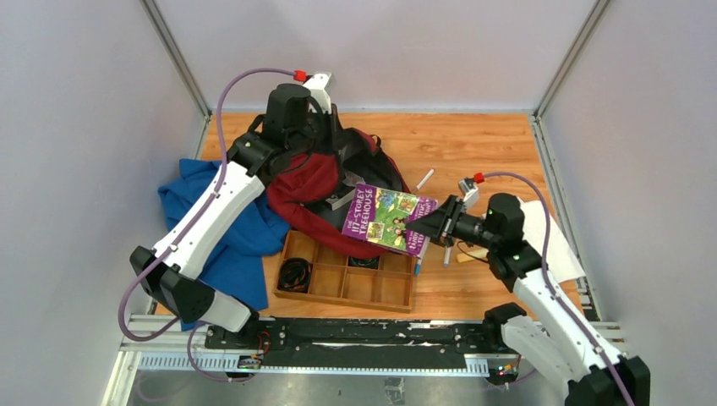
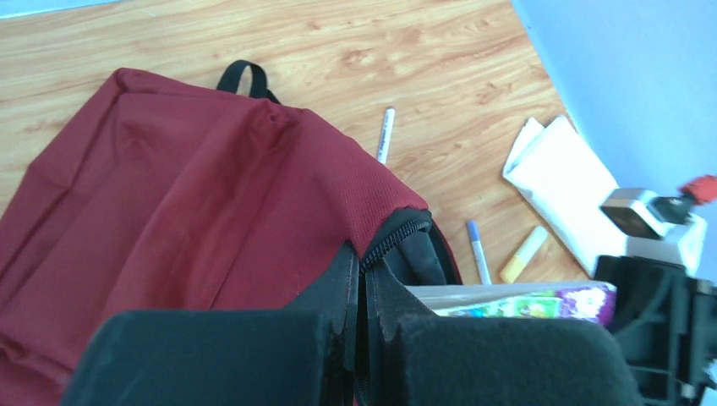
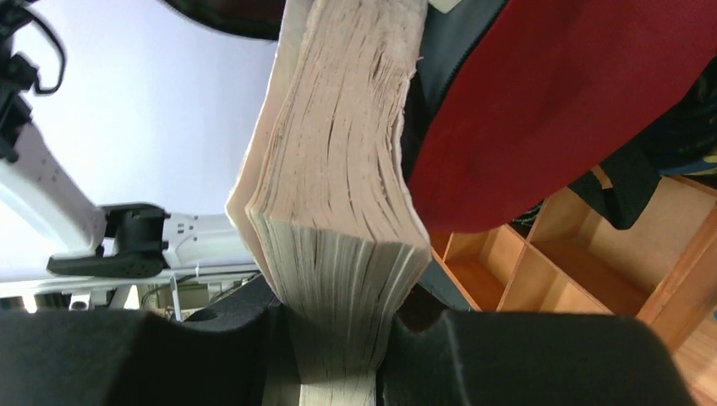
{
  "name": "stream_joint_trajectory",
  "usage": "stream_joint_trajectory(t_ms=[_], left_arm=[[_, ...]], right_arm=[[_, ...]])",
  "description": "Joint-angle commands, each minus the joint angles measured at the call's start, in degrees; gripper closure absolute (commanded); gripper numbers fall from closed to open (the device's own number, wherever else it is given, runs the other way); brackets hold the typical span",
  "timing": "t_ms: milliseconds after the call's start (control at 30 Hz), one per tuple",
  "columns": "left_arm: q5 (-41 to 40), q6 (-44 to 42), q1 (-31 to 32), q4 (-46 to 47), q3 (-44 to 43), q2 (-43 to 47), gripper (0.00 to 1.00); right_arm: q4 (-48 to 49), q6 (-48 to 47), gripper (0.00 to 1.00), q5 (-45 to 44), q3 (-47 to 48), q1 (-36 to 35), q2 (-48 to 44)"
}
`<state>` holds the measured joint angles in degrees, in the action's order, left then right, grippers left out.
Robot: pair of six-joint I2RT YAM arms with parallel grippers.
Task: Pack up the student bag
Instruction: Place the book in the student bag.
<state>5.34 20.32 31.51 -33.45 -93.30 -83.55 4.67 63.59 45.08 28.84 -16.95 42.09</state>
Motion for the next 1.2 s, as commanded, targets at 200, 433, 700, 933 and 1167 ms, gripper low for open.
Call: stream_joint_trajectory(t_ms=[200, 433, 700, 933, 1167], left_arm=[[12.6, -1.3, -0.4, 8.6, 6.3, 7.4, 1.0], [18.4, -2.2, -0.4, 9.6, 9.5, 9.2, 1.0], [20.7, -1.3, -0.4, 10.4, 9.2, 9.8, 1.0], [20.2, 0.9, -0.4, 12.9, 10.3, 10.8, 1.0], [20.1, -1.1, -0.5, 10.6, 10.7, 12.2, 1.0]], right_arm=[[14.1, 7.8, 1.0, -16.2, 6.2, -8.8, 14.0], [23.2, 12.1, 1.0, -19.0, 14.5, -13.0, 28.2], [18.7, 12.5, 1.0, -30.3, 22.5, -19.7, 38.1], [15.0, 14.6, 1.0, -39.9, 26.6, -24.9, 46.4], [14.4, 14.2, 1.0, -42.5, 33.1, -25.4, 54.2]])
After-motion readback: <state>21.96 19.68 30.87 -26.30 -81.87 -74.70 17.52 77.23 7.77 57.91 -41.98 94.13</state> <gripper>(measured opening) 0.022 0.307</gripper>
